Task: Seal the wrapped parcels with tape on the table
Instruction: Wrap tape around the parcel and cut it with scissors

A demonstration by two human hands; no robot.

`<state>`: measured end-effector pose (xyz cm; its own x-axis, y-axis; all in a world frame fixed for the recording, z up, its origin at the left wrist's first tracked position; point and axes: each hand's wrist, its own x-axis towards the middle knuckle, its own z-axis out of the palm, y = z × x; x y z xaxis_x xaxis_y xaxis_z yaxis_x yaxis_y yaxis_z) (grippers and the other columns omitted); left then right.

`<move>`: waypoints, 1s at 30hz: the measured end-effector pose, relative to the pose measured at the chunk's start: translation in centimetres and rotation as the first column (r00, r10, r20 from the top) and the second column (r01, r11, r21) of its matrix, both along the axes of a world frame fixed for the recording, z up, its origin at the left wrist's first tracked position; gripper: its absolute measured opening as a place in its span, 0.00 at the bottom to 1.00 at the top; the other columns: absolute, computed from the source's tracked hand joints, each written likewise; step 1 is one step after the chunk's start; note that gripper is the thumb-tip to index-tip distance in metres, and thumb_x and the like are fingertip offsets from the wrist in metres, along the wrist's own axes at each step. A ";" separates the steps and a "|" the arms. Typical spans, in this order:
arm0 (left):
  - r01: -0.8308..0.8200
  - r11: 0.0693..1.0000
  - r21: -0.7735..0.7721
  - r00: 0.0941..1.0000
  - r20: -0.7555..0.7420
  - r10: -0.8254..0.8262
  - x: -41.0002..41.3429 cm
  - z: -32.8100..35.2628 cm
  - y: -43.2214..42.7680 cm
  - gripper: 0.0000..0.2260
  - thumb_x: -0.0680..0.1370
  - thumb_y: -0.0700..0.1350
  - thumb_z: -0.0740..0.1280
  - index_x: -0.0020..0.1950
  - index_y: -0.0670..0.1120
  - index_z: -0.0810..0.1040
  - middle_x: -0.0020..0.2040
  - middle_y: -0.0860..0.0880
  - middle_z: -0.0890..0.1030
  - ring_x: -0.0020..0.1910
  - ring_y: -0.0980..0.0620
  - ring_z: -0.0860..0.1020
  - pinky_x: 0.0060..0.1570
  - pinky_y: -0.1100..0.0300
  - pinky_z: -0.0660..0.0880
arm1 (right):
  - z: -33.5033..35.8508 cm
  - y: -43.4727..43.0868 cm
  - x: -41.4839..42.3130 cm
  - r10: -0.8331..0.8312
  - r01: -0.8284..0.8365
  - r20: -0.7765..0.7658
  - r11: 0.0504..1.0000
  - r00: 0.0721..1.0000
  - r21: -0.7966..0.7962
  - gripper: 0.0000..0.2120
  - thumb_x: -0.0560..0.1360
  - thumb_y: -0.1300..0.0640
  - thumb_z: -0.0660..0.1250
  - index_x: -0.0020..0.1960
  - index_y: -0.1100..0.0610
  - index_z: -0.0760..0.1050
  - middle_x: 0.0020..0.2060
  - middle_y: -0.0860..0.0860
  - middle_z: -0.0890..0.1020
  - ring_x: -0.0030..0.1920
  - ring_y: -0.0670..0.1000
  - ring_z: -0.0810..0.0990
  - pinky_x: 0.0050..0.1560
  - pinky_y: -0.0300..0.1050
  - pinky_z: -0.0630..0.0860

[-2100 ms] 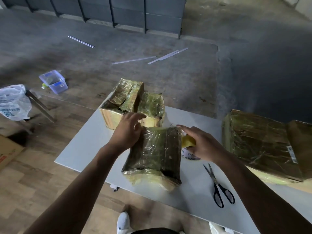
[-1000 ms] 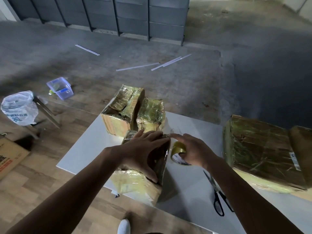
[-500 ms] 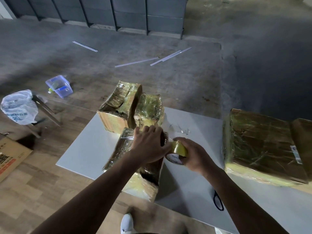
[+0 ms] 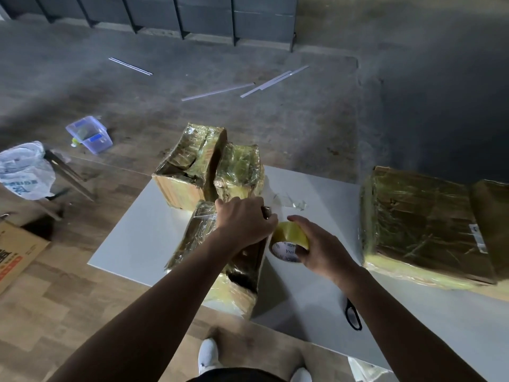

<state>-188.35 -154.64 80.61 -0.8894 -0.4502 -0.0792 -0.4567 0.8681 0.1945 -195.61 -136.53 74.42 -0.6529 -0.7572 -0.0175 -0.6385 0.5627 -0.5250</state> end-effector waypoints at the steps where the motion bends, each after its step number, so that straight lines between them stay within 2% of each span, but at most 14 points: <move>1: -0.002 1.000 -0.019 1.000 0.006 0.002 0.0 0.0 0.0 0.17 0.76 0.60 0.59 0.54 0.50 0.76 0.42 0.51 0.76 0.45 0.49 0.72 0.55 0.49 0.63 | 0.5 -0.1 -0.1 -0.001 0.003 -0.049 0.999 0.999 0.034 0.34 0.71 0.54 0.72 0.72 0.43 0.60 0.61 0.49 0.76 0.56 0.55 0.78 0.53 0.44 0.74; 4: -0.006 0.999 -0.038 1.000 0.001 0.006 -0.1 -0.2 0.1 0.18 0.76 0.60 0.58 0.54 0.50 0.77 0.47 0.49 0.80 0.48 0.48 0.76 0.53 0.49 0.63 | 1.4 0.2 -0.3 0.073 -0.024 -0.208 0.973 0.975 0.229 0.30 0.73 0.45 0.67 0.71 0.47 0.60 0.57 0.51 0.77 0.54 0.56 0.79 0.52 0.44 0.72; 6: 0.007 1.000 -0.031 1.000 0.004 -0.006 -0.2 -0.3 0.2 0.18 0.76 0.60 0.58 0.54 0.49 0.76 0.47 0.48 0.81 0.48 0.47 0.77 0.55 0.48 0.63 | 1.5 0.2 -0.5 0.104 -0.032 -0.198 0.942 0.975 0.333 0.28 0.73 0.45 0.65 0.70 0.48 0.60 0.56 0.51 0.77 0.55 0.56 0.78 0.53 0.45 0.71; 8: 0.005 1.000 -0.019 1.000 0.002 -0.005 -0.1 -0.1 0.1 0.17 0.76 0.60 0.58 0.53 0.49 0.76 0.45 0.48 0.81 0.47 0.47 0.77 0.56 0.48 0.65 | 1.3 -0.3 -0.6 0.097 -0.049 -0.135 0.945 0.986 0.324 0.28 0.73 0.46 0.66 0.69 0.49 0.60 0.57 0.52 0.77 0.56 0.56 0.77 0.53 0.46 0.71; 10: -0.008 1.000 0.025 0.999 -0.049 0.009 0.6 0.6 -0.4 0.15 0.75 0.59 0.60 0.48 0.50 0.77 0.41 0.50 0.80 0.43 0.49 0.77 0.55 0.50 0.67 | 1.4 -0.8 -0.2 0.082 -0.072 -0.032 0.970 0.996 0.233 0.30 0.73 0.47 0.68 0.71 0.47 0.60 0.60 0.50 0.77 0.57 0.55 0.77 0.54 0.44 0.71; 13: -0.015 0.995 0.101 0.974 -0.223 0.037 2.6 2.0 -1.5 0.13 0.75 0.57 0.62 0.37 0.51 0.70 0.32 0.55 0.73 0.36 0.51 0.73 0.46 0.55 0.66 | 2.4 -1.0 0.6 0.043 -0.041 0.043 0.998 0.998 -0.041 0.31 0.70 0.51 0.74 0.69 0.43 0.65 0.61 0.47 0.78 0.54 0.52 0.78 0.51 0.42 0.74; 15: -0.028 0.980 0.199 0.936 -0.339 0.095 4.0 2.7 -2.4 0.13 0.74 0.58 0.63 0.38 0.49 0.72 0.32 0.54 0.75 0.36 0.50 0.74 0.42 0.55 0.67 | 3.7 -0.9 0.6 0.023 -0.015 0.027 0.968 0.999 -0.251 0.33 0.68 0.58 0.76 0.68 0.44 0.67 0.58 0.43 0.77 0.51 0.48 0.77 0.45 0.37 0.73; 16: -0.022 0.955 0.295 0.910 -0.389 0.141 4.5 2.9 -2.8 0.14 0.73 0.59 0.62 0.40 0.49 0.74 0.33 0.53 0.76 0.37 0.50 0.75 0.41 0.55 0.69 | 4.5 -0.9 0.5 0.029 -0.022 0.016 0.938 0.999 -0.347 0.34 0.66 0.60 0.76 0.67 0.45 0.67 0.56 0.40 0.75 0.50 0.45 0.76 0.43 0.32 0.70; 18: 0.052 0.839 0.542 0.849 -0.467 0.249 5.3 2.6 -3.6 0.15 0.70 0.60 0.61 0.39 0.49 0.74 0.33 0.54 0.77 0.37 0.52 0.76 0.40 0.55 0.71 | 5.9 -1.1 0.3 0.062 -0.054 0.001 0.876 0.998 -0.479 0.35 0.65 0.62 0.76 0.66 0.44 0.66 0.54 0.32 0.72 0.49 0.38 0.74 0.43 0.26 0.67; 20: 0.146 0.706 0.693 0.818 -0.486 0.308 5.8 1.6 -4.0 0.16 0.69 0.60 0.62 0.39 0.47 0.74 0.33 0.55 0.75 0.36 0.55 0.73 0.39 0.56 0.70 | 6.7 -1.6 0.4 0.112 -0.097 -0.002 0.846 0.994 -0.524 0.34 0.65 0.61 0.73 0.66 0.42 0.65 0.55 0.30 0.70 0.52 0.36 0.73 0.46 0.26 0.67; 23: 0.168 0.641 0.749 0.835 -0.454 0.311 6.5 -0.7 -4.5 0.22 0.67 0.62 0.69 0.43 0.43 0.76 0.35 0.54 0.76 0.35 0.58 0.73 0.37 0.63 0.71 | 6.4 -2.1 0.5 0.201 -0.182 -0.009 0.867 0.980 -0.464 0.35 0.66 0.61 0.73 0.66 0.38 0.63 0.55 0.37 0.72 0.53 0.40 0.73 0.48 0.31 0.70; 26: 0.166 0.583 0.795 0.817 -0.442 0.371 7.2 -2.3 -6.3 0.22 0.65 0.59 0.72 0.45 0.41 0.76 0.36 0.50 0.77 0.35 0.58 0.75 0.36 0.66 0.72 | 5.5 -3.4 1.3 0.299 -0.325 -0.141 0.919 0.944 -0.223 0.37 0.70 0.58 0.73 0.69 0.37 0.58 0.57 0.48 0.74 0.50 0.48 0.75 0.43 0.39 0.70; 28: 0.161 0.568 0.807 0.811 -0.436 0.390 8.0 -3.1 -7.7 0.19 0.69 0.54 0.71 0.44 0.38 0.75 0.36 0.49 0.77 0.35 0.58 0.74 0.36 0.66 0.71 | 5.8 -4.2 1.3 0.345 -0.385 -0.269 0.916 0.899 -0.113 0.35 0.70 0.56 0.73 0.70 0.39 0.59 0.52 0.51 0.74 0.43 0.49 0.74 0.36 0.35 0.65; 30: 0.127 0.550 0.825 0.803 -0.411 0.431 9.0 -4.3 -8.6 0.17 0.70 0.52 0.69 0.43 0.37 0.75 0.33 0.52 0.76 0.33 0.58 0.74 0.34 0.66 0.71 | 6.3 -4.3 0.5 0.391 -0.431 -0.396 0.902 0.831 -0.012 0.36 0.66 0.56 0.77 0.68 0.44 0.64 0.48 0.52 0.76 0.38 0.48 0.73 0.34 0.32 0.61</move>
